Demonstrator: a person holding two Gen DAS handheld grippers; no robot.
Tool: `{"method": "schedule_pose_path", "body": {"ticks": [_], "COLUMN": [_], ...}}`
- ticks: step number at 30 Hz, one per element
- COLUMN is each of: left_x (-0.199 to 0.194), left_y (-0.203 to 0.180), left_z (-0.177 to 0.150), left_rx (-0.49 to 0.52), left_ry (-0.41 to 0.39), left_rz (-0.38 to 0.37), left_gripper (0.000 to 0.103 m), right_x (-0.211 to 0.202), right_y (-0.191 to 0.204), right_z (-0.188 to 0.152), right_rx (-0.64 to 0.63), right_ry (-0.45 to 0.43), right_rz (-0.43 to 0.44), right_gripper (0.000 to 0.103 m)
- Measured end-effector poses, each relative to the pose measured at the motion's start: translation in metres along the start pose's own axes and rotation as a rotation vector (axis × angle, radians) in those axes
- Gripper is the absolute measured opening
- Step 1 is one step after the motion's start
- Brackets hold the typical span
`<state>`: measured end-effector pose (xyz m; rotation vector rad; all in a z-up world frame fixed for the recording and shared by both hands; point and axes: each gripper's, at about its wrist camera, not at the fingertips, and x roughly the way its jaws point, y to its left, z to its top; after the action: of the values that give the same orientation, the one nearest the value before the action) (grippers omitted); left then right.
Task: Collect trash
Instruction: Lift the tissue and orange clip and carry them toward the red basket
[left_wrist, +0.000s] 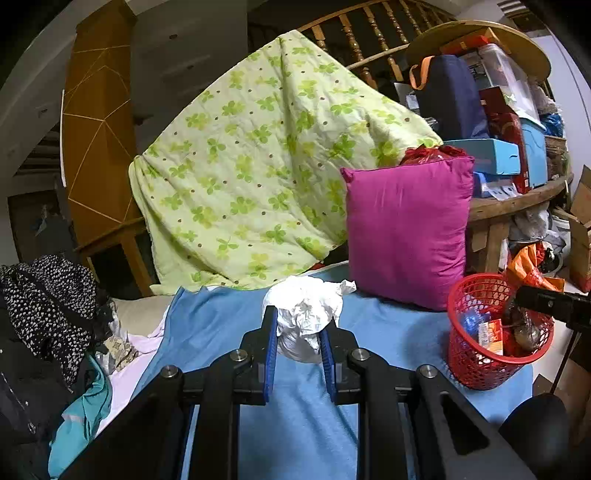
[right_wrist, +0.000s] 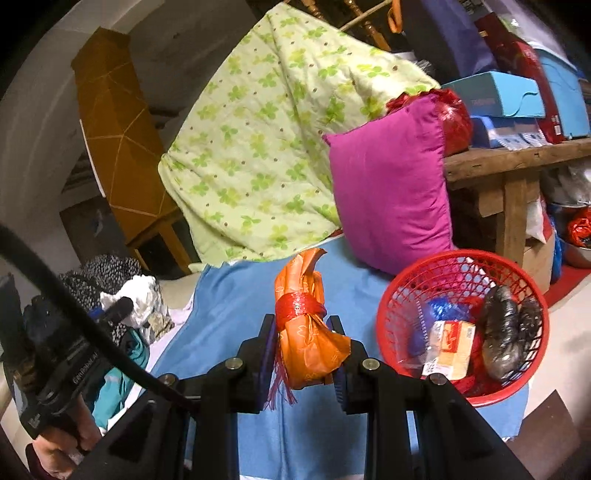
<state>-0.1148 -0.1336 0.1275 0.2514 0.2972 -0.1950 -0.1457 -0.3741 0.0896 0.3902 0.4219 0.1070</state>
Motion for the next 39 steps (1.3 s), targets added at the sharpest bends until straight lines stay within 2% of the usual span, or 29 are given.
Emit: {"method": "schedule_pose_path", "body": {"ticks": [13,39], "left_x": [0.006,0.023], "left_y": [-0.03,-0.065], "left_z": [0.002,-0.004], "left_rx": [0.049,0.093], "left_ry": [0.009,0.058], "left_rz": [-0.043,-0.107], "left_gripper": [0.023,0.023], "right_x": [-0.014,-0.015], "right_y": [-0.025,-0.063], "right_z": [-0.001,-0.007], "right_rx": [0.052,0.136], "right_ry": [-0.028,-0.023], "right_rz": [-0.016,-0.034], "right_gripper": [0.029,0.029]}}
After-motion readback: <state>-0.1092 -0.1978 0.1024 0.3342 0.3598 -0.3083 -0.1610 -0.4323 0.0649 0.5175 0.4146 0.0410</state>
